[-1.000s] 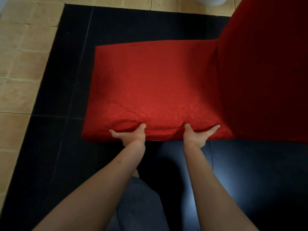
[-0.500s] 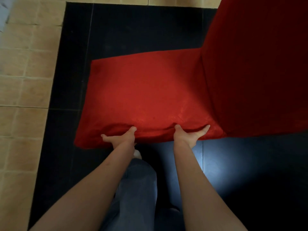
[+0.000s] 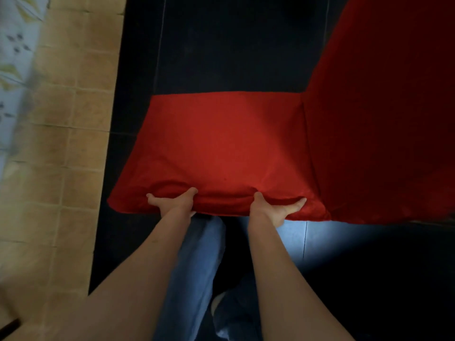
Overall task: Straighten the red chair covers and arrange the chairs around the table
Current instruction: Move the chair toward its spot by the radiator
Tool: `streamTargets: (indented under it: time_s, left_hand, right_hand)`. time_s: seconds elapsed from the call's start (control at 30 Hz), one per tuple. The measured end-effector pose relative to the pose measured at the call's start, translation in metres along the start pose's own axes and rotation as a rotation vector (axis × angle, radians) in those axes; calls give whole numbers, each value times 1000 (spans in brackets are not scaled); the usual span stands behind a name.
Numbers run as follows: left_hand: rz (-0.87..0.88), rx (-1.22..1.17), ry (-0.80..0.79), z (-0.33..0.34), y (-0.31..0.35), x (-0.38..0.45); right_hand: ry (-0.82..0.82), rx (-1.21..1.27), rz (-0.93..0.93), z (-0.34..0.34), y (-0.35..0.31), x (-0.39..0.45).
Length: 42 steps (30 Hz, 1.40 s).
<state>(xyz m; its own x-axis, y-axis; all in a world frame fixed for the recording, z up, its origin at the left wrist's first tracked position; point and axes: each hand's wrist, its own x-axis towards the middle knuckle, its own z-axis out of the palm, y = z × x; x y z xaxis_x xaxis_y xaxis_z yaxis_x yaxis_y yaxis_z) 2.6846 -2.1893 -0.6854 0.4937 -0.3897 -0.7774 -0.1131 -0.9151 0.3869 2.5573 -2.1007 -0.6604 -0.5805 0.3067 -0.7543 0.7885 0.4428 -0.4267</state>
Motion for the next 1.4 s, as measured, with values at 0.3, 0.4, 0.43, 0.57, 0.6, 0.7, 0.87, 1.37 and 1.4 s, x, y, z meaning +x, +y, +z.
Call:
streamTargets:
  time_s: [0.3, 0.4, 0.43, 0.57, 0.6, 0.7, 0.87, 1.37, 1.4]
  left_hand:
    - [-29, 77, 5, -68, -5, -13]
    - [-11, 103, 1, -81, 4, -14]
    - [-2, 118, 4, -85, 9, -15]
    - [49, 271, 55, -98, 30, -20]
    - [59, 292, 60, -100, 34, -20]
    - [81, 339, 56, -106, 47, -22]
    - [162, 399, 53, -114, 59, -29]
    - [205, 390, -183, -99, 110, -56]
    - [202, 411, -190, -96, 115, -57]
  right_hand:
    - [53, -69, 108, -21, 32, -57]
    - [80, -91, 125, -20, 37, -71]
    - [85, -86, 128, -19, 38, -76]
    - [107, -101, 155, -16, 39, -95]
    - [117, -113, 164, -15, 39, -100]
    - [144, -125, 190, -13, 37, -113]
    - [169, -78, 194, -11, 35, -130]
    - [-7, -123, 39, -14, -16, -148]
    - [-3, -130, 38, -13, -22, -148]
